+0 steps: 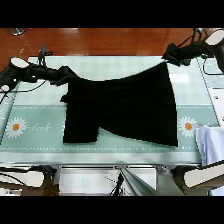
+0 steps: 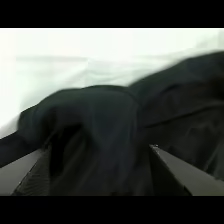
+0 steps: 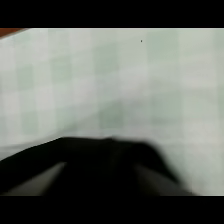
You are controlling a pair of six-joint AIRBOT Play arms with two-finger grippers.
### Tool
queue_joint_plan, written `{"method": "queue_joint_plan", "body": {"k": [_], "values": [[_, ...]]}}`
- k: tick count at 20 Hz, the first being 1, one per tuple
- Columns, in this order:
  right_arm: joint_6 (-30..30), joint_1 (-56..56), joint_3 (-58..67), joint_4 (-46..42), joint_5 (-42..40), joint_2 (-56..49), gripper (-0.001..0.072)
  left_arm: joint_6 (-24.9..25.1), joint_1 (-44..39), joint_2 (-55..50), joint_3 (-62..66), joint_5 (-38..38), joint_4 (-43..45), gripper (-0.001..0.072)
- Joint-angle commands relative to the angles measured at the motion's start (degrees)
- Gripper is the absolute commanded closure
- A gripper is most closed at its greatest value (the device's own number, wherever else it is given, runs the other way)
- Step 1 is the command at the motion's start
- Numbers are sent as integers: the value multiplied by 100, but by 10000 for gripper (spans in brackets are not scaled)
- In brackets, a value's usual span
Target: Fold the shirts.
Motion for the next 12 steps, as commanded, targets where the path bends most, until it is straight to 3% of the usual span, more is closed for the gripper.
{"method": "queue_joint_plan", "body": {"k": [1,4,6,12], "values": [[-87,-651,98,507,940,-46,92,-181,472,-179,614,-1585,868,5],[-1054,-1329,79,122,2433,326,93,-678,1207,-144,472,-2850,1788,6],[-1349,-1657,-345,-387,2695,811,93,-562,1628,68,-313,-2804,1582,6],[-1600,-2046,-3779,529,1029,2741,93,1473,1853,315,-2706,-1403,-717,7]]}}
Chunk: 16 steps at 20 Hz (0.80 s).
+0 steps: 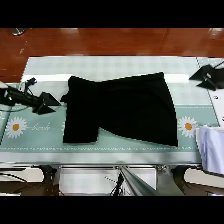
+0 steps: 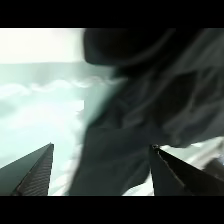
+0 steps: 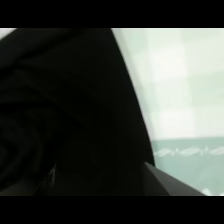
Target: Fold the shirts.
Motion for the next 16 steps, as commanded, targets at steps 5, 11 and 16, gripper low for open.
{"method": "queue_joint_plan", "body": {"k": [5,11,16], "values": [[-455,-142,-2953,603,-831,1611,93,1659,-221,-107,-986,933,-1908,7],[-409,-146,-3217,601,-780,2037,93,1768,-588,-107,-918,1036,-1904,126],[-61,-146,-3222,-560,-407,2260,93,1762,-529,-103,-894,588,-1838,675]]}}
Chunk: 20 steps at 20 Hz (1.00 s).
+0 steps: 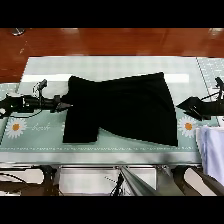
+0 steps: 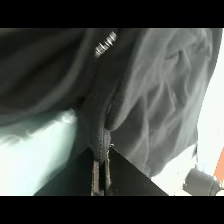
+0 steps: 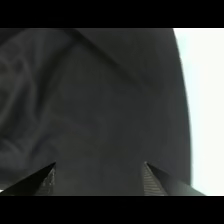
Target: Fold the shirts.
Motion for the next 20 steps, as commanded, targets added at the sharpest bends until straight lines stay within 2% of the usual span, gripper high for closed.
{"method": "queue_joint_plan", "body": {"k": [1,3,6,14,17,20], "values": [[511,-2,-87,-1309,452,131,93,31,28,2,44,-356,2,676],[850,-2,-361,-1679,962,131,93,31,33,28,79,-483,2,675],[789,4,-933,-1679,1495,131,93,31,26,39,83,-505,2,676],[741,4,-1467,-1812,1099,107,93,28,26,39,81,-505,0,675],[702,4,-1464,-1794,992,-247,93,28,26,39,81,-503,0,675],[662,4,-1464,-1353,688,-605,93,26,26,39,81,-503,0,675]]}}
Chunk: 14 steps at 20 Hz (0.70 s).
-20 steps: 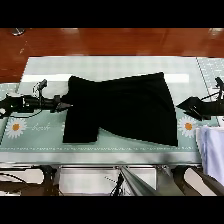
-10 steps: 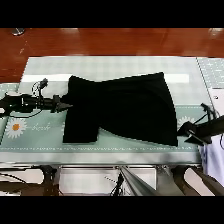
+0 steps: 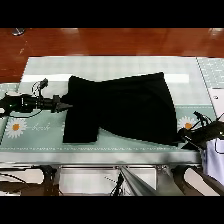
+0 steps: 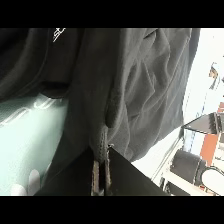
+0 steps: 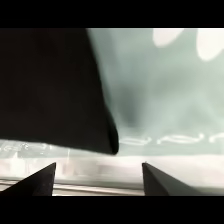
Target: Fold the shirts.
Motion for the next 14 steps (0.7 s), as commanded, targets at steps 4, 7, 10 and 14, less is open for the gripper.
{"method": "queue_joint_plan", "body": {"k": [4,7,10,14], "values": [[-238,4,-13,1008,-592,-634,93,-2,7,2,4,20,0,675],[-330,4,-13,1346,-881,-656,93,-2,7,0,4,22,0,675],[-732,4,-13,1799,-898,-656,556,-136,7,0,7,81,0,676],[-1204,4,323,2597,-660,-649,692,-328,9,138,90,46,-7,676]]}}
